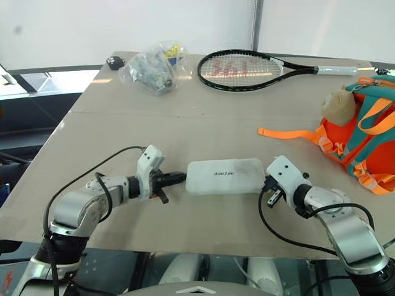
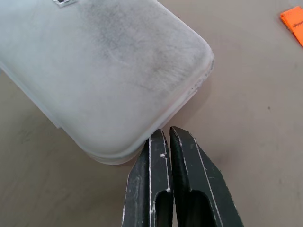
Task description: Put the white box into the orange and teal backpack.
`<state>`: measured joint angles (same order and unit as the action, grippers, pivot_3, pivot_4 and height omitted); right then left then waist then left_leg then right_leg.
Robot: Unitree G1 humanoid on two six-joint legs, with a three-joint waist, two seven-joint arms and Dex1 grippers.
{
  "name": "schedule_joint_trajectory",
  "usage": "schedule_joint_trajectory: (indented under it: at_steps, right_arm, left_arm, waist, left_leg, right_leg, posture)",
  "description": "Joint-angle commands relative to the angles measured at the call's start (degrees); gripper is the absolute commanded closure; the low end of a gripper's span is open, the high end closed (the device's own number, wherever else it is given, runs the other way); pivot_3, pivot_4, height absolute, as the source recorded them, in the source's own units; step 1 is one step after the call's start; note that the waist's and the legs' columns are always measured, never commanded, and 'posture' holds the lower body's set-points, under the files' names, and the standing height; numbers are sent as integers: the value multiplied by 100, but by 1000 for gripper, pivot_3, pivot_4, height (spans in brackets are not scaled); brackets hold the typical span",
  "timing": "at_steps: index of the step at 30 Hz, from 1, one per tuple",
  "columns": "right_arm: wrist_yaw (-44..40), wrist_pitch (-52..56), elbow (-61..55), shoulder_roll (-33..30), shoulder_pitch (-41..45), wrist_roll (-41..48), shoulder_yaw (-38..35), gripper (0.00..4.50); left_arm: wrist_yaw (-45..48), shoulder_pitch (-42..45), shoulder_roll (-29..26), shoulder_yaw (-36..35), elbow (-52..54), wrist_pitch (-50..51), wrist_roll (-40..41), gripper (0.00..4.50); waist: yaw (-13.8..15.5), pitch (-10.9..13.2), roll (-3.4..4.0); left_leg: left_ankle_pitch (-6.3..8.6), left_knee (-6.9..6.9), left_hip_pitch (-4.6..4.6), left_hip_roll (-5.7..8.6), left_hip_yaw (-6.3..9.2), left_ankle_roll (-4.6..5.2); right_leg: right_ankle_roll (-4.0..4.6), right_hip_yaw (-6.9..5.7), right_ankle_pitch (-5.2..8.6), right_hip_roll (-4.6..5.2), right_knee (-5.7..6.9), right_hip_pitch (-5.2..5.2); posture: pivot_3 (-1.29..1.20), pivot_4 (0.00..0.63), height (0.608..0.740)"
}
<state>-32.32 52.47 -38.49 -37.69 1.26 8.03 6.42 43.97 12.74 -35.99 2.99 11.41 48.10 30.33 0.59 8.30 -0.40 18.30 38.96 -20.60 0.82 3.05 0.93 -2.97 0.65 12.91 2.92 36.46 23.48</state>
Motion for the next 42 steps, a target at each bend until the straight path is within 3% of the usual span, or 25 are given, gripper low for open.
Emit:
schedule_joint_trajectory:
  at_steps: [1,2,7,10,14,16,29,34,36,42]
  right_arm:
    - [40,-50,-199,29,-74,68,34,4500]
    - [63,-65,-145,37,-86,57,14,4500]
    - [51,-200,23,6,-68,30,9,4500]
    - [40,-255,78,-15,-48,27,14,4500]
    - [29,-330,138,-39,-24,1,36,4500]
    - [36,-327,123,-43,3,-15,87,4500]
    - [-227,-338,263,64,310,124,543,4500]
    - [-230,-418,465,70,403,64,677,4500]
    - [-226,-437,473,55,387,73,628,4500]
    - [-23,-430,376,293,154,375,-165,4500]
  left_arm:
    - [417,22,-206,-169,-281,603,436,3539]
    - [506,79,-308,-310,-390,811,566,3278]
    - [866,382,-751,-604,-841,1517,988,1027]
    - [944,539,-808,-864,-822,2496,1658,102]
    - [553,610,-504,-1140,-619,3719,2195,102]
    - [49,556,9,-1407,-514,3974,2220,102]
    - [-1323,184,1673,-1641,-56,4439,2191,102]
    - [-1440,251,1897,-1777,-179,4437,2189,102]
    - [-1550,282,1970,-1885,-276,4319,2085,632]
    - [-1341,243,1844,-1946,-302,4319,2285,2960]
  waist:
    - [-8,-2,-3]
    - [-36,-2,-5]
    - [-168,-1,-5]
    - [-183,2,-9]
    - [-165,3,-9]
    - [-147,3,-9]
    - [-27,-16,-6]
    - [28,-24,3]
    - [24,-25,3]
    - [40,-26,-6]
  left_leg:
    - [0,0,-1,-1,3,0]
    - [0,0,-1,-2,4,1]
    - [10,0,2,-5,12,19]
    - [11,0,3,-9,15,19]
    - [11,-1,0,-8,27,19]
    - [10,-1,-2,-7,27,17]
    - [-6,0,3,11,32,-11]
    - [-6,2,2,15,38,-11]
    - [-6,2,3,18,37,-11]
    - [-6,4,-7,19,48,-11]
  right_leg:
    - [0,-3,0,-1,1,0]
    - [0,-4,0,-1,1,0]
    - [-1,-8,0,-8,10,1]
    - [-1,-7,1,-14,22,9]
    - [-2,-15,2,-14,25,11]
    - [-8,-12,5,-9,21,10]
    - [-13,-4,9,24,17,-2]
    - [-13,-10,9,25,14,-4]
    - [-12,-8,9,25,12,-5]
    - [-12,-18,9,26,5,-5]
  posture:
    - [0,150,740]
    - [0,150,740]
    - [0,150,740]
    - [0,150,740]
    - [0,150,740]
    - [0,150,740]
    - [0,150,740]
    - [0,150,740]
    - [0,150,740]
    - [0,150,740]
